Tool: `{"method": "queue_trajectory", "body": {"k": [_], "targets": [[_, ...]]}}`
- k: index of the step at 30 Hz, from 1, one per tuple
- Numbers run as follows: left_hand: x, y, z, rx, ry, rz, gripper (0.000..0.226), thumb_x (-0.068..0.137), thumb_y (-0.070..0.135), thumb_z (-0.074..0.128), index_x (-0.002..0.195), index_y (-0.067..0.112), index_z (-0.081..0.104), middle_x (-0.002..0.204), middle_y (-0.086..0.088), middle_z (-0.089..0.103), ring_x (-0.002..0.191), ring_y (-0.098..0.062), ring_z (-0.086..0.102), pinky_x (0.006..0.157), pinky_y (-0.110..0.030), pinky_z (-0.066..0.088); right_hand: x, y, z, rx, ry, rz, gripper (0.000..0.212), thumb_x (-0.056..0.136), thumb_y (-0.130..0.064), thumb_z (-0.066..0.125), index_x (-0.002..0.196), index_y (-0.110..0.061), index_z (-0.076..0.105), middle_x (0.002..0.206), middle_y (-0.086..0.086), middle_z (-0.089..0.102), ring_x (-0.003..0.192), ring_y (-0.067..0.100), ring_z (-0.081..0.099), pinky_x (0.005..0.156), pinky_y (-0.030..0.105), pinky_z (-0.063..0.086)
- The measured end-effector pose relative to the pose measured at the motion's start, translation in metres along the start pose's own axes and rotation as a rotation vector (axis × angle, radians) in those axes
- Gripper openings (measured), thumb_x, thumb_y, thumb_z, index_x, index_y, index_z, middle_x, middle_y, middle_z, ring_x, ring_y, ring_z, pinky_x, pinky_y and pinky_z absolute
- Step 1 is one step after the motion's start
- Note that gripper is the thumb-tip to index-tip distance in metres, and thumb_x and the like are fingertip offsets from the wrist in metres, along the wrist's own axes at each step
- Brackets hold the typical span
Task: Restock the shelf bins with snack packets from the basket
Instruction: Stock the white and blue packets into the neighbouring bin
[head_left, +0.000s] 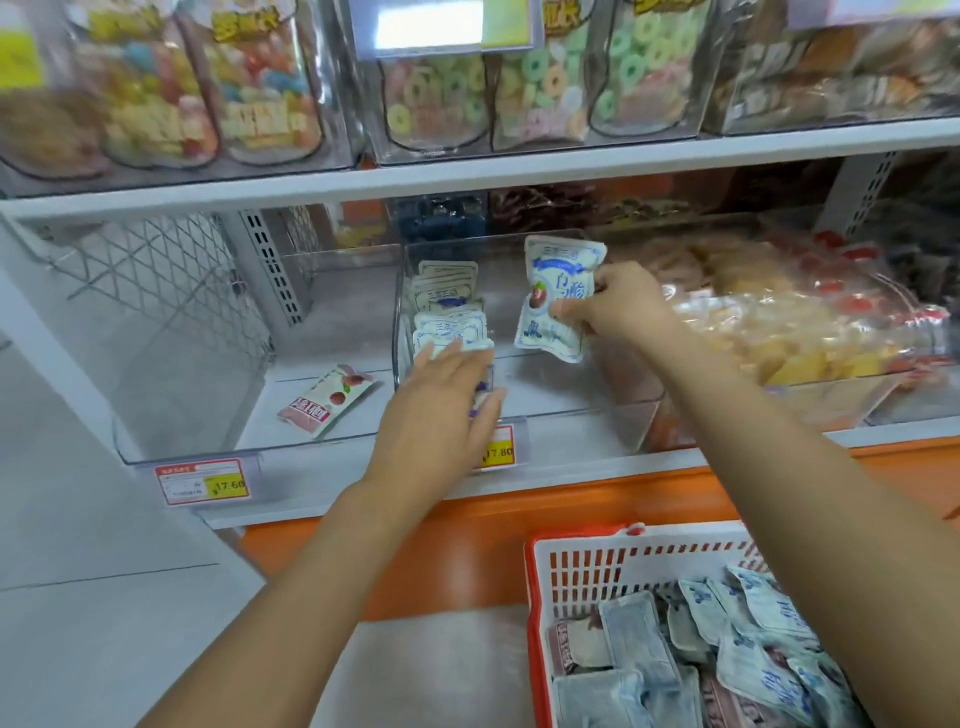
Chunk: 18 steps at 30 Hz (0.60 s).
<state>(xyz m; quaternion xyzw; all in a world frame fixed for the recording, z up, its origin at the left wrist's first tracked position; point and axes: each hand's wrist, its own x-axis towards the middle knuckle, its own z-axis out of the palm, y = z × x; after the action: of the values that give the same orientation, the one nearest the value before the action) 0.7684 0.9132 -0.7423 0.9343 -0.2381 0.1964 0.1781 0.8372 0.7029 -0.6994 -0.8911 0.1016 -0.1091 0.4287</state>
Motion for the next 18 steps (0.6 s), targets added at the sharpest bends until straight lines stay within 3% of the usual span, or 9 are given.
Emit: {"method": "queue_trajectory", "body": {"k": [3, 5, 6, 8, 10, 13, 18], "targets": [[0.004, -0.024, -0.009, -0.035, 0.144, -0.099, 0.049, 0.099, 0.035, 0.039, 0.14, 0.008, 0.044, 0.145, -0.01, 0.045, 0.14, -0.022, 0.031, 0.115, -0.029, 0.013, 0.037, -0.008, 0.033, -0.19, -0.006, 0.096, 0.043, 0.074, -0.032, 0.079, 0.107, -0.007, 0.066, 0.111, 0.012, 0.067, 0.102, 0.027, 0.064, 0.082, 0.03, 0.048], [0.004, -0.038, -0.012, -0.143, 0.132, -0.222, 0.045, 0.101, 0.03, 0.041, 0.142, 0.01, 0.041, 0.142, -0.008, 0.047, 0.135, -0.02, 0.038, 0.106, -0.027, 0.029, 0.056, -0.009, 0.054, -0.283, -0.035, 0.128, 0.047, 0.08, -0.031, 0.074, 0.118, -0.006, 0.06, 0.121, 0.011, 0.062, 0.112, 0.026, 0.06, 0.084, 0.029, 0.047], [0.004, -0.043, -0.011, -0.185, 0.122, -0.257, 0.043, 0.101, 0.028, 0.041, 0.141, 0.013, 0.042, 0.132, -0.007, 0.055, 0.124, -0.021, 0.049, 0.092, -0.025, 0.037, 0.065, -0.007, 0.062, -0.315, -0.055, 0.135, 0.048, 0.084, -0.03, 0.07, 0.123, -0.006, 0.057, 0.126, 0.01, 0.06, 0.116, 0.026, 0.057, 0.087, 0.029, 0.046], [0.003, -0.048, -0.007, -0.216, 0.103, -0.277, 0.04, 0.1, 0.031, 0.039, 0.139, 0.02, 0.044, 0.097, -0.001, 0.064, 0.09, -0.018, 0.06, 0.066, -0.025, 0.034, 0.08, -0.003, 0.075, -0.319, -0.082, 0.161, 0.045, 0.089, -0.027, 0.064, 0.127, -0.006, 0.053, 0.13, 0.01, 0.057, 0.119, 0.025, 0.055, 0.091, 0.028, 0.045], [0.003, -0.052, 0.001, -0.219, 0.117, -0.279, 0.041, 0.1, 0.032, 0.037, 0.138, 0.021, 0.045, 0.071, 0.008, 0.053, 0.068, -0.012, 0.052, 0.055, -0.028, 0.03, 0.091, -0.001, 0.083, -0.308, -0.104, 0.18, 0.042, 0.093, -0.026, 0.058, 0.129, -0.005, 0.051, 0.131, 0.01, 0.056, 0.119, 0.023, 0.054, 0.093, 0.027, 0.044], [0.003, -0.057, 0.006, -0.235, 0.146, -0.297, 0.043, 0.101, 0.037, 0.033, 0.14, 0.024, 0.044, 0.062, 0.012, 0.046, 0.062, -0.011, 0.049, 0.052, -0.025, 0.03, 0.105, 0.001, 0.093, -0.296, -0.115, 0.172, 0.041, 0.095, -0.027, 0.055, 0.131, -0.007, 0.049, 0.13, 0.009, 0.056, 0.119, 0.021, 0.055, 0.094, 0.025, 0.043], [0.003, -0.058, 0.007, -0.279, 0.143, -0.301, 0.048, 0.099, 0.039, 0.03, 0.144, 0.026, 0.039, 0.073, 0.006, 0.053, 0.067, -0.01, 0.052, 0.055, -0.017, 0.03, 0.126, 0.009, 0.11, -0.28, -0.092, 0.175, 0.036, 0.092, -0.019, 0.058, 0.124, -0.002, 0.055, 0.126, 0.014, 0.059, 0.115, 0.027, 0.058, 0.085, 0.028, 0.045]]}}
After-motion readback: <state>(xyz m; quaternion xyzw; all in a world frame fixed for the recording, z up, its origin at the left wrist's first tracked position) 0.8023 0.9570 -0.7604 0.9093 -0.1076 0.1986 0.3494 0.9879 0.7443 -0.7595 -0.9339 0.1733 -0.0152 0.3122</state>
